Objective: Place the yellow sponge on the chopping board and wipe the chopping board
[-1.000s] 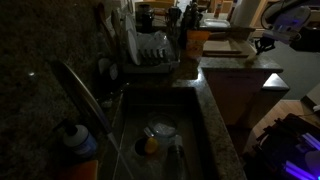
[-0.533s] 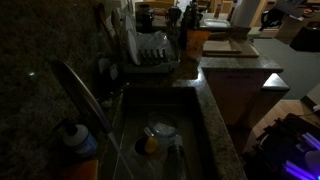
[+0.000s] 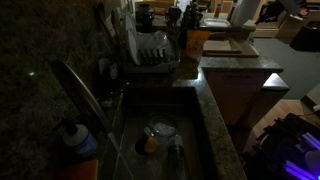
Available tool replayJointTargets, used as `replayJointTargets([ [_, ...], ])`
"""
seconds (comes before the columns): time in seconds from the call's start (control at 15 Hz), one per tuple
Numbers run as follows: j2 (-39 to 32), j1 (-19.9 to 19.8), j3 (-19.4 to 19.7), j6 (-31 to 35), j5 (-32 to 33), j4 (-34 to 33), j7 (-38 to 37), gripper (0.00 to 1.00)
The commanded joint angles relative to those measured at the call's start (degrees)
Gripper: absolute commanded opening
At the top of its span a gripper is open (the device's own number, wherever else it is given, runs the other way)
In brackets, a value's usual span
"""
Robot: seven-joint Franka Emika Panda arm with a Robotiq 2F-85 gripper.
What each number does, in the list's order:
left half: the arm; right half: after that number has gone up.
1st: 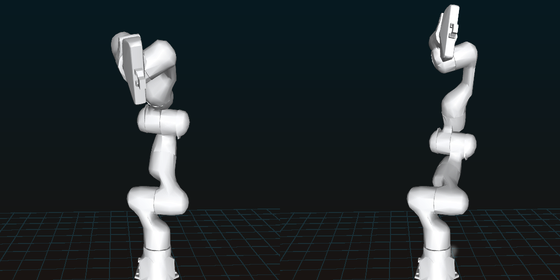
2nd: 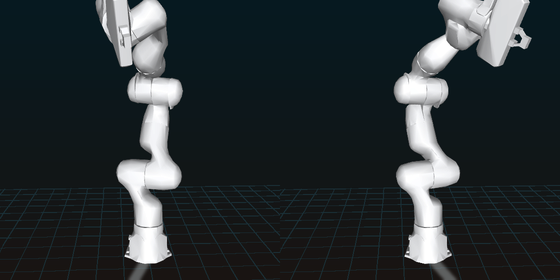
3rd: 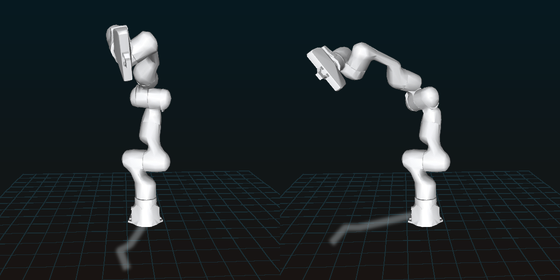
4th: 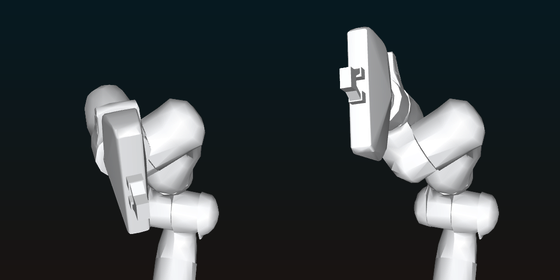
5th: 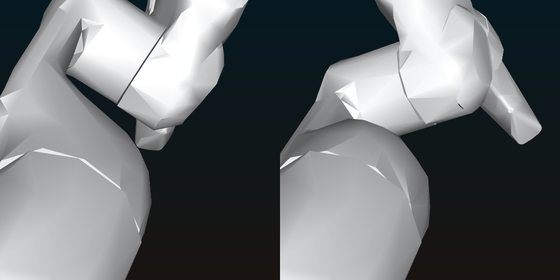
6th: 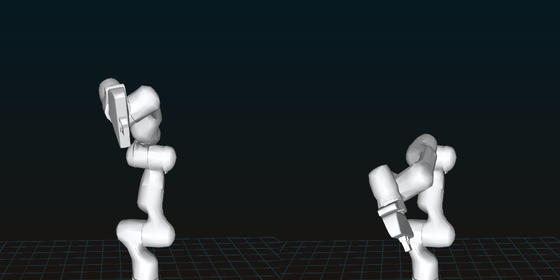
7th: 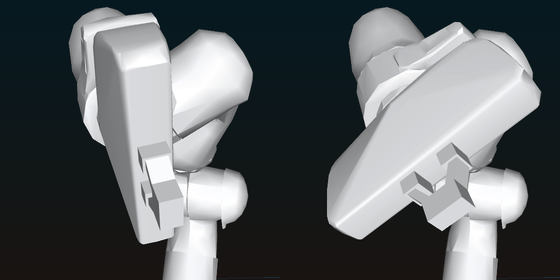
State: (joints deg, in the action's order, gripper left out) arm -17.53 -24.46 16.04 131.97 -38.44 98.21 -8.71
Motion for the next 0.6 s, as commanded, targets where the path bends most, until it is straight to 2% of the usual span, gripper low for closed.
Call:
replayJointTargets([
  [0.0, -2.73, -0.2, -1.43, 1.85, -3.24, -2.48, 1.8, 0.0],
  [0.53, -9.06, -0.76, -1.67, 3.78, -2.45, -9.16, -2.09, 0.0],
])
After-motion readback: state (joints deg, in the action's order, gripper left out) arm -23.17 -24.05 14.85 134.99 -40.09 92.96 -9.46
